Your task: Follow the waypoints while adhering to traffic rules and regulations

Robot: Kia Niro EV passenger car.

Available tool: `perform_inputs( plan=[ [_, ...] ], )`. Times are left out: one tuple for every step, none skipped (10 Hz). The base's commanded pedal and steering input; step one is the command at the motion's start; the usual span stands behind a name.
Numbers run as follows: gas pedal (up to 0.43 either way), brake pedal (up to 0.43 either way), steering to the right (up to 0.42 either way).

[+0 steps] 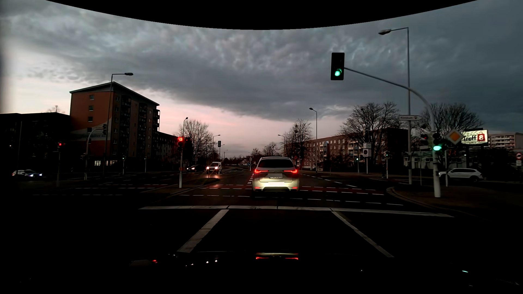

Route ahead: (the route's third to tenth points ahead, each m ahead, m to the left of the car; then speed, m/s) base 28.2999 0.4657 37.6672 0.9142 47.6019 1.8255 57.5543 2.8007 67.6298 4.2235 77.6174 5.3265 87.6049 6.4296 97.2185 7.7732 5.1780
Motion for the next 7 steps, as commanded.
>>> perform_inputs(
  plan=[
    [0.228, 0.0, -0.006],
    [0.228, 0.0, -0.006],
    [0.228, 0.0, -0.006],
    [0.228, 0.0, -0.006],
    [0.228, 0.0, -0.006],
    [0.228, 0.0, -0.007],
    [0.228, 0.0, -0.008]
  ],
)
